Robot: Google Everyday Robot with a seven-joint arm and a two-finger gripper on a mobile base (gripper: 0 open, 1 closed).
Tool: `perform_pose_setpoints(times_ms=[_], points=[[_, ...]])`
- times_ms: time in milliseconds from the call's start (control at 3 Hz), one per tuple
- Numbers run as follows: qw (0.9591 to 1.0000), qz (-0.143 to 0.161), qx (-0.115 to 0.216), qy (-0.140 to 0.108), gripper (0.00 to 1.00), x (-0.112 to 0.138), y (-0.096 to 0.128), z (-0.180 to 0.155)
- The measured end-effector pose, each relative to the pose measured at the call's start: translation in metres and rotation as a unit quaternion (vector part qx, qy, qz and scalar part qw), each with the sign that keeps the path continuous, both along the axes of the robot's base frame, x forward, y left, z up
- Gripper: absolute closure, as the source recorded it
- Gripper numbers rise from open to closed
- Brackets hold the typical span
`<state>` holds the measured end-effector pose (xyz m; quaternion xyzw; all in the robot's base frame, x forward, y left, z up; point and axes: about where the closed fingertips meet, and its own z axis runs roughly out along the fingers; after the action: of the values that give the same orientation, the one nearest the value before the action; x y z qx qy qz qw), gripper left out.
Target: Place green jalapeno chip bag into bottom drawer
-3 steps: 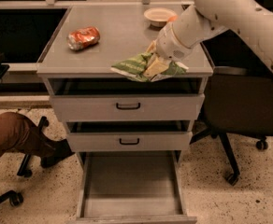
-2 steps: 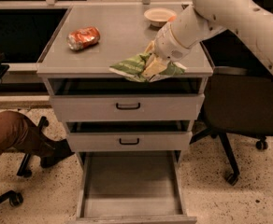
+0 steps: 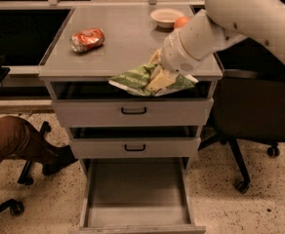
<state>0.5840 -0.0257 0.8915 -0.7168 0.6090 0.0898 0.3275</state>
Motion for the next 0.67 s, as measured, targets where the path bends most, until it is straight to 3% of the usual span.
perform_pose_setpoints(times_ms=[333,667], points=[[0.9997,-0.015,0.021,-0.001,1.00,-0.057,-0.009,-0.005],[0.9992,-0.015,0.030,0.020,1.00,-0.102,-0.006,-0.021]])
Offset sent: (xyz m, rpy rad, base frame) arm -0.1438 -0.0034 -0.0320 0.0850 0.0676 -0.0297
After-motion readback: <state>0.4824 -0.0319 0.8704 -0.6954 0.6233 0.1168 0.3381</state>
